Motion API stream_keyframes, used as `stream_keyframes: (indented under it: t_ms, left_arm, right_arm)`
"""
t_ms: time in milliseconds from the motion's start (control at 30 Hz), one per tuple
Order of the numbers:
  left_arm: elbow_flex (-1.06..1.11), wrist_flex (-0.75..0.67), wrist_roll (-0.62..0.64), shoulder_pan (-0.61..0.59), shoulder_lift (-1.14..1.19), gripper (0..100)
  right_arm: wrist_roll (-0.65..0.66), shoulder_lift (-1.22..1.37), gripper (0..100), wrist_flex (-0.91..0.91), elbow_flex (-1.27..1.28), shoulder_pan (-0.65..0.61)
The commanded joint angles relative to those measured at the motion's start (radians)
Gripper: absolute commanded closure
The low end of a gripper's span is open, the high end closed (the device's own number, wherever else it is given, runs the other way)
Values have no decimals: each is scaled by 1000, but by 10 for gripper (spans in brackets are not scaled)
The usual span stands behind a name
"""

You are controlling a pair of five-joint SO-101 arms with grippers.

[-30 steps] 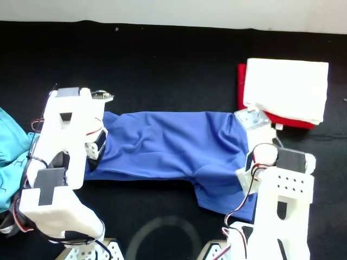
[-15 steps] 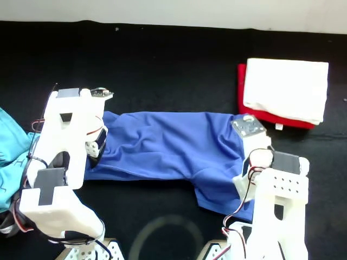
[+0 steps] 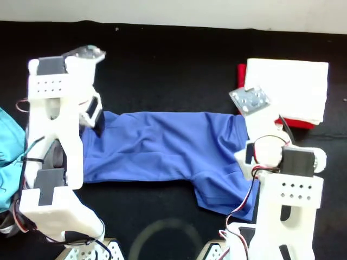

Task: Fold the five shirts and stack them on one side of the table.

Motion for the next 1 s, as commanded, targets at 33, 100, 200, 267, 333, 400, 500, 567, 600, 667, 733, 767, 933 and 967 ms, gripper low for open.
stream_keyframes:
  t_ms: [33, 100, 200, 267, 333, 400, 500, 567, 600, 667, 733, 767, 933, 967]
  left_arm:
    - [-61, -86, 3, 35, 27, 974]
    - [-62, -127, 6, 51, 82, 992]
    - [-62, -219, 38, 85, 176, 991]
    - [-62, -295, 81, 102, 228, 991]
    - [-62, -364, 95, 110, 274, 991]
    - [-62, -417, 95, 107, 320, 991]
    - [-62, -471, 92, 68, 392, 991]
    - [-64, -508, 92, 19, 432, 991]
    - [-65, -529, 92, -8, 446, 991]
    - [-99, -559, 94, -62, 483, 991]
    - [-166, -560, 94, -101, 529, 991]
    - [-211, -560, 94, -114, 553, 991]
    - [-460, -480, 94, -140, 694, 991]
    - [-515, -456, 94, -139, 728, 991]
  right_arm:
    - [-114, 119, 979, -228, 27, -71]
    - [-157, 222, 993, -303, 28, -113]
    - [-226, 389, 991, -427, 27, -163]
    - [-241, 489, 991, -521, 27, -189]
    - [-241, 585, 991, -587, 27, -202]
    - [-239, 670, 991, -636, 27, -200]
    - [-239, 792, 991, -716, 27, -157]
    - [-239, 862, 991, -780, 16, -110]
    - [-239, 894, 991, -799, -1, -82]
    - [-239, 960, 991, -809, -62, -39]
    - [-239, 1017, 991, -805, -142, -15]
    - [-239, 1041, 991, -805, -179, -10]
    - [-242, 1158, 991, -743, -377, -31]
    - [-242, 1184, 991, -714, -424, -41]
